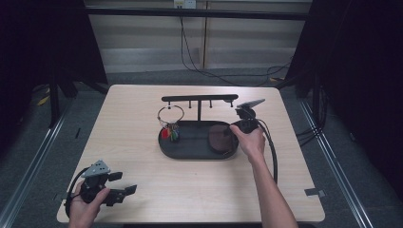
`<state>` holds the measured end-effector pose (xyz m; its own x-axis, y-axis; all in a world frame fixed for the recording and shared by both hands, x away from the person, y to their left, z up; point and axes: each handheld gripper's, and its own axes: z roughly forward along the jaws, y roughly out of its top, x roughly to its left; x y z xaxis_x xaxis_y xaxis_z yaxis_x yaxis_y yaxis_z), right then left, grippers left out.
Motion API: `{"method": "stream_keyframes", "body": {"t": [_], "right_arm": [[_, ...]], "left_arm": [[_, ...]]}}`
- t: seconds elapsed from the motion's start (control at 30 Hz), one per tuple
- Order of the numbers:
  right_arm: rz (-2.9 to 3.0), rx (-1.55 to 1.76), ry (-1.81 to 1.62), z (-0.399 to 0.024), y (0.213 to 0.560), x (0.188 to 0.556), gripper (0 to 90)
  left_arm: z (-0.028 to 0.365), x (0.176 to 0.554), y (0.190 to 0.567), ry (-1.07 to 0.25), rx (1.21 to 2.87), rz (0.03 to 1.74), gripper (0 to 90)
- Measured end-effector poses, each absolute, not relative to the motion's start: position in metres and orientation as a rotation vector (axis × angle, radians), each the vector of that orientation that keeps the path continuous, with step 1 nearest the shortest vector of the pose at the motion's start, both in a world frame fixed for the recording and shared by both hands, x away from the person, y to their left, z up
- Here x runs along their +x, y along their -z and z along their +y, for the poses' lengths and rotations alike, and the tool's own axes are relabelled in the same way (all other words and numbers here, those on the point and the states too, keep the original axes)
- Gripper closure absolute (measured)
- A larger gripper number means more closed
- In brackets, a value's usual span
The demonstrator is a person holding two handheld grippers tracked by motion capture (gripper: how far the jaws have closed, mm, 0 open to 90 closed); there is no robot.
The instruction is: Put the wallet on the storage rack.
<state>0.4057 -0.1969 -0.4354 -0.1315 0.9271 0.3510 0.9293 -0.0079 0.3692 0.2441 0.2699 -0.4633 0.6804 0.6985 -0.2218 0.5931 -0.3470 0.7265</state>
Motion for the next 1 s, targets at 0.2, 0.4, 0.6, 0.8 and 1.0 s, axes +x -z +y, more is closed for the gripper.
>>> {"method": "stream_keyframes", "body": {"t": [0.2,0.4,0.6,0.8,1.0], "right_arm": [[-2.248,-2.062,0.874,-0.202,0.429,0.4,41.0],[-2.315,-2.028,0.916,-0.206,0.422,0.393,31.8],[-2.373,-2.003,0.942,-0.207,0.419,0.386,28.4],[-2.42,-1.993,0.918,-0.208,0.42,0.378,24.4],[-2.434,-1.992,0.929,-0.214,0.421,0.367,21.1]], "left_arm": [[0.27,0.244,0.464,-0.167,2.05,0.995,19.9],[0.27,0.244,0.464,-0.172,2.04,1.0,19.9],[0.271,0.245,0.465,-0.176,2.026,1.012,19.9],[0.272,0.246,0.465,-0.179,2.008,1.029,19.9],[0.272,0.246,0.465,-0.177,2.002,1.039,19.9]]}}
